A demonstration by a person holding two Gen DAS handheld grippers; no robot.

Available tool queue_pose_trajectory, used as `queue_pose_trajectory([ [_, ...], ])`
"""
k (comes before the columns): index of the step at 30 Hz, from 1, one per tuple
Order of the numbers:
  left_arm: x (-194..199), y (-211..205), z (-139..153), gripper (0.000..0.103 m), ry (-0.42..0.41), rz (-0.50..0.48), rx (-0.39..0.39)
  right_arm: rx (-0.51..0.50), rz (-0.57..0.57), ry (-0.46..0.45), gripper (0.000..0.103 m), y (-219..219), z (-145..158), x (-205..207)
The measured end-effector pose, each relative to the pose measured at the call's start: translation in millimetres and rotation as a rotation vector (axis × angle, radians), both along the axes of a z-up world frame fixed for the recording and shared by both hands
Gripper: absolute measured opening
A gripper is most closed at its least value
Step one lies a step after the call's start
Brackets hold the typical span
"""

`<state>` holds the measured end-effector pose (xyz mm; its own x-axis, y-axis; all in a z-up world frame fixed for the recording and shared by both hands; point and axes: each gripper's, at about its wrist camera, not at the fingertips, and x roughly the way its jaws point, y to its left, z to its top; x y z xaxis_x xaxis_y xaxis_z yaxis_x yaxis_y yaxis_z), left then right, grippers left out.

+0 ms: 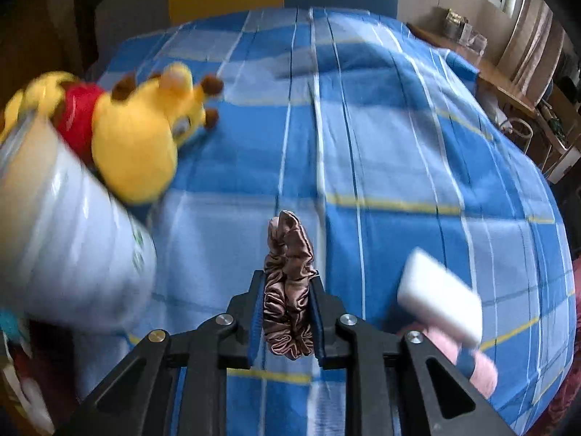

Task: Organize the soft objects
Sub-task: 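Carry the scrunchie with the right tool and release it into the gold tray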

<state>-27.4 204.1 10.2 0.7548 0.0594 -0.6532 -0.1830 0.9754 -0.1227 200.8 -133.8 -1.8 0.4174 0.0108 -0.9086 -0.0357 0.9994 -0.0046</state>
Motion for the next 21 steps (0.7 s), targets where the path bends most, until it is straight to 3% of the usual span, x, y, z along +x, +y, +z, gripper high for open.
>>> queue_pose_trajectory([
  [9, 0, -6, -6, 0.082, 0.019, -0.025, -0.003, 0.016, 0.015, -0.136, 0.021, 56, 70, 60],
  [16, -3, -7, -6, 0.082, 0.021, -0.035, -0.001, 0.01, 0.124, -0.222, 0.021, 129, 116, 87],
  [21, -3, -5, -8, 0.082, 0.031, -0.028, -0.001, 0.079, 0.256, -0.261, 0.021, 191, 136, 80],
])
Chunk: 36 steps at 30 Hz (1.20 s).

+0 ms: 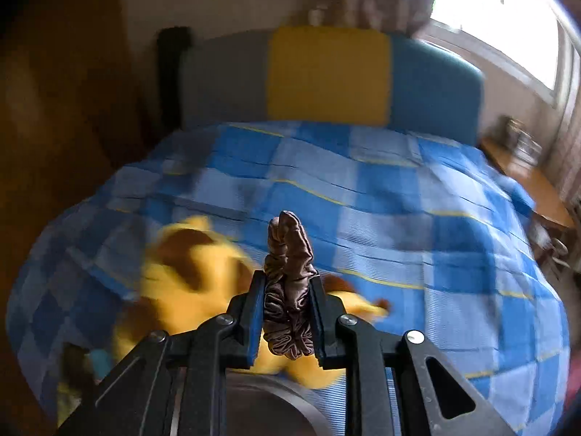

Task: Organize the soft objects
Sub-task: 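Carry the scrunchie with the right tool and release it into the gold tray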

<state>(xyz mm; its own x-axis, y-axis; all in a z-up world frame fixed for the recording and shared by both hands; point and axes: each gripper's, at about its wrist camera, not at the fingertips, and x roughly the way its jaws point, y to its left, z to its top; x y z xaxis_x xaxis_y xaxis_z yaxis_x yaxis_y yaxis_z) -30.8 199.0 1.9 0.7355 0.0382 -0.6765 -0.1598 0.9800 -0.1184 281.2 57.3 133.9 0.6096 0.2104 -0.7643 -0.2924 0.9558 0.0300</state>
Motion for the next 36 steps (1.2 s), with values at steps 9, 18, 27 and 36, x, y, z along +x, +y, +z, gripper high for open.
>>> queue_pose_trajectory([
  [9, -7, 7, 3, 0.082, -0.007, 0.041, 0.008, 0.014, 0.318, -0.004, 0.021, 81, -11, -75],
  [18, -17, 11, 10, 0.082, -0.026, 0.063, 0.014, 0.047, 0.452, 0.034, 0.021, 92, -30, -143],
  [27, -24, 13, 9, 0.082, -0.021, 0.077, 0.022, 0.059, 0.478, 0.118, 0.021, 78, -75, -195],
  [36, -24, 11, 4, 0.082, -0.009, 0.085, 0.023, 0.062, 0.474, 0.175, 0.021, 65, -109, -232],
])
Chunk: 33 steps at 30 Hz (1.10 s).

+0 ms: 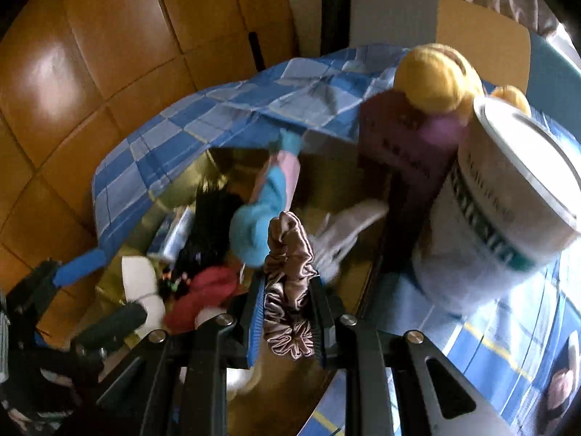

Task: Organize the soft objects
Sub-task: 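Carry the scrunchie with the right tool and release it into the gold tray, then move both tools away from the tray back over the bed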

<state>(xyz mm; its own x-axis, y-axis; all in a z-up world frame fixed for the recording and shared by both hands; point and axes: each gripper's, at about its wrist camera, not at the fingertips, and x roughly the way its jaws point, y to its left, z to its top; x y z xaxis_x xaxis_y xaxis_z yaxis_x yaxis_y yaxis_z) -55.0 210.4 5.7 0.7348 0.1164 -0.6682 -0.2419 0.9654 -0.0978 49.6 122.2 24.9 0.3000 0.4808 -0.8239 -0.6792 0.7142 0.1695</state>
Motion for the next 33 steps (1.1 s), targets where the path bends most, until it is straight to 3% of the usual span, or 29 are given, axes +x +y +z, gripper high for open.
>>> queue_pose_trajectory([
  [19, 5, 1, -13, 0.086, 0.043, 0.023, 0.006, -0.137, -0.018, -0.034, 0.025, 1, -38, -27],
  [23, 7, 0, -15, 0.088, 0.05, 0.023, 0.006, -0.121, -0.026, -0.015, 0.033, -1, -37, -26],
  [33, 9, -2, -13, 0.088, 0.046, 0.013, -0.008, -0.013, -0.09, 0.001, 0.038, -31, -18, -27],
])
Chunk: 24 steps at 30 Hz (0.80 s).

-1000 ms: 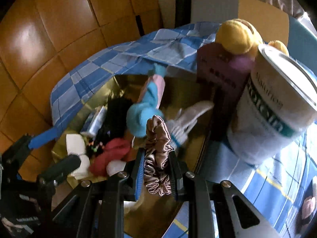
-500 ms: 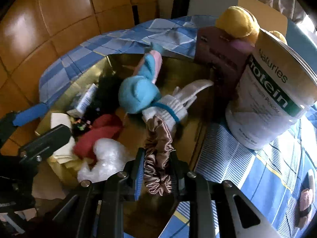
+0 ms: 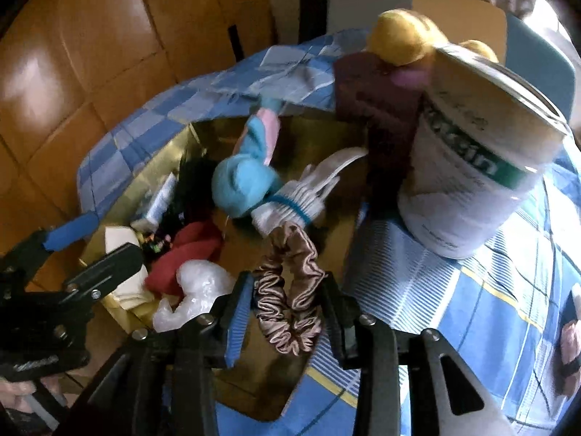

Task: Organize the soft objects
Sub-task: 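Move both tools away from the tray back over the bed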

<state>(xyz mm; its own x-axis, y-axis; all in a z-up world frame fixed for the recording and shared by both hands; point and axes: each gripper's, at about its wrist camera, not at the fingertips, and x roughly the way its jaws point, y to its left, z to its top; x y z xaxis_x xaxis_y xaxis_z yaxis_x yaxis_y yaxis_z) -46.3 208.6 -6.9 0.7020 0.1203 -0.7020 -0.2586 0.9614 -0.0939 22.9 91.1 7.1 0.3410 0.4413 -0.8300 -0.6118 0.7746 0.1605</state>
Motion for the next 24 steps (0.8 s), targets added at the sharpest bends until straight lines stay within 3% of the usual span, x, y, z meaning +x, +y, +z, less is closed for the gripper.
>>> queue_pose_trajectory([
  [7, 3, -11, 4, 0.088, -0.007, -0.039, 0.013, 0.081, -0.062, 0.017, 0.039, -37, 18, 5],
  [13, 7, -25, 11, 0.088, -0.015, -0.093, 0.02, 0.075, -0.146, 0.002, 0.039, -67, 23, 14],
  [19, 16, -48, 17, 0.088, -0.025, -0.179, 0.003, 0.008, -0.329, -0.02, 0.039, -135, 24, 31],
  [24, 24, -83, 22, 0.088, -0.031, -0.295, 0.015, 0.014, -0.586, -0.028, 0.039, -223, 31, 51],
])
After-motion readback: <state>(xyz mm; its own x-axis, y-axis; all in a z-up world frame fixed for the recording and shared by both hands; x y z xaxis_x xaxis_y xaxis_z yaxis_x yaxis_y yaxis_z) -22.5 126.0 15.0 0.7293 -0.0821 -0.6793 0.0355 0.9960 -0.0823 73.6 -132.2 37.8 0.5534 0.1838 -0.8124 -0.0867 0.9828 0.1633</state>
